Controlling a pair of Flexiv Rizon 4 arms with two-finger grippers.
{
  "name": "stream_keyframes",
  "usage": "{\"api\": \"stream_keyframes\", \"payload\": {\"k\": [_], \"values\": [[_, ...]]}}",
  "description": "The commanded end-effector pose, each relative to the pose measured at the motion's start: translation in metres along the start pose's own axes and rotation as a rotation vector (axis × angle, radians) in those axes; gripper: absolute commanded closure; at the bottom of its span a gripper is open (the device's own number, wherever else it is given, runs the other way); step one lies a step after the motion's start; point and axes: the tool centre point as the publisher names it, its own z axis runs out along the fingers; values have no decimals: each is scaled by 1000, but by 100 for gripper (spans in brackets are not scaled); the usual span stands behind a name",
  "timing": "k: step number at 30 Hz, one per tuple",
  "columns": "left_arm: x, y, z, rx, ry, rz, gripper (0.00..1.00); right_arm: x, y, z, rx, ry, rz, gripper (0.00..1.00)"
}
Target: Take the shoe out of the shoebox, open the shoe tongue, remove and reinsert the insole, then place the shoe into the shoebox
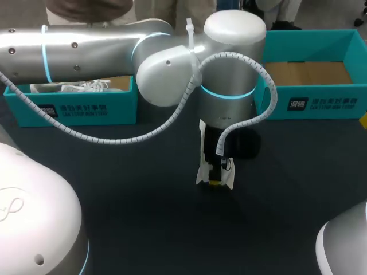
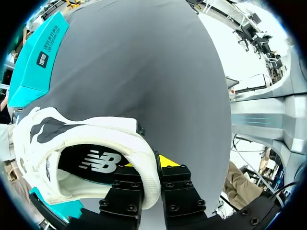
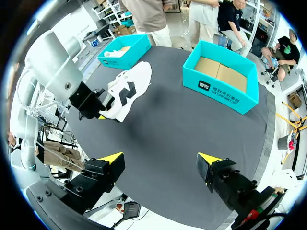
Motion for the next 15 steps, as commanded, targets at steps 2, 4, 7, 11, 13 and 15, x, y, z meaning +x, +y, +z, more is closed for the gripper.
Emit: {"api": "stream_keyframes", "payload": {"k": [2, 4, 7, 11, 13, 15], "values": [[13, 13, -59, 29, -41, 3, 100, -1, 3, 0, 6, 2, 1, 0], [16, 13, -70, 33, -47, 26, 100, -1, 3, 0, 6, 2, 1, 0], [19, 14, -79, 46, -58, 29, 100, -1, 3, 0, 6, 2, 1, 0], [21, 15, -89, 55, -75, 10, 100, -1, 3, 0, 6, 2, 1, 0], [22, 15, -90, 58, -77, 12, 100, -1, 3, 0, 6, 2, 1, 0], [22, 15, -91, 51, -83, -2, 100, -1, 3, 0, 6, 2, 1, 0]]}}
